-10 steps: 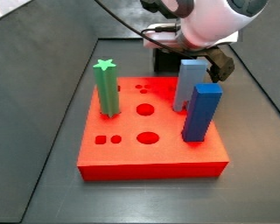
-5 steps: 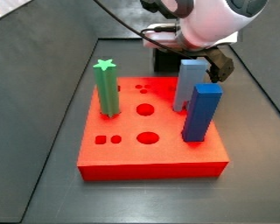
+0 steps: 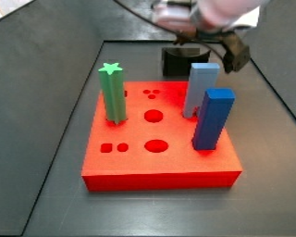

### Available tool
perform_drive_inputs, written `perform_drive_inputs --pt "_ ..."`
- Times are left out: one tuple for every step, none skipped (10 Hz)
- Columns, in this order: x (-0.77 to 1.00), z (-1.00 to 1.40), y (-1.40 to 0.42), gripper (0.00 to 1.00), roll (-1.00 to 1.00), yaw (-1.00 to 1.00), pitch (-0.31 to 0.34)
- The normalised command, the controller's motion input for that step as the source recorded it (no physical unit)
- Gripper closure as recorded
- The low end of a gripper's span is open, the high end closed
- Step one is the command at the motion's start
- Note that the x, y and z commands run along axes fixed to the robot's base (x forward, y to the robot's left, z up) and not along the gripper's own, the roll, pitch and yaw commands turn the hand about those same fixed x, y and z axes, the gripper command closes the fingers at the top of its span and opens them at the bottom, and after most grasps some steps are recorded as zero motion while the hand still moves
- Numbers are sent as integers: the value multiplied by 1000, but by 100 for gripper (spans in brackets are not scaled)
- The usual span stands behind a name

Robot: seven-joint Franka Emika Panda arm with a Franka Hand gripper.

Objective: Pick up the 3 prong object. Move up. Rotate the 3 prong object. Place the 3 prong object on the fixture. Regrasp the 3 prong object. Move to above the board. Insert the 3 prong object.
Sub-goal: Move to above the board.

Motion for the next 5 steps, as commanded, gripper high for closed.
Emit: perform_drive_inputs --pt "-32 1000 61 100 -66 212 172" --pt "-29 1000 57 100 -57 224 124" --pt "-24 1000 53 100 -47 219 77" --pt "-21 1000 49 100 -41 205 38" --pt "-18 1000 44 100 -34 174 1"
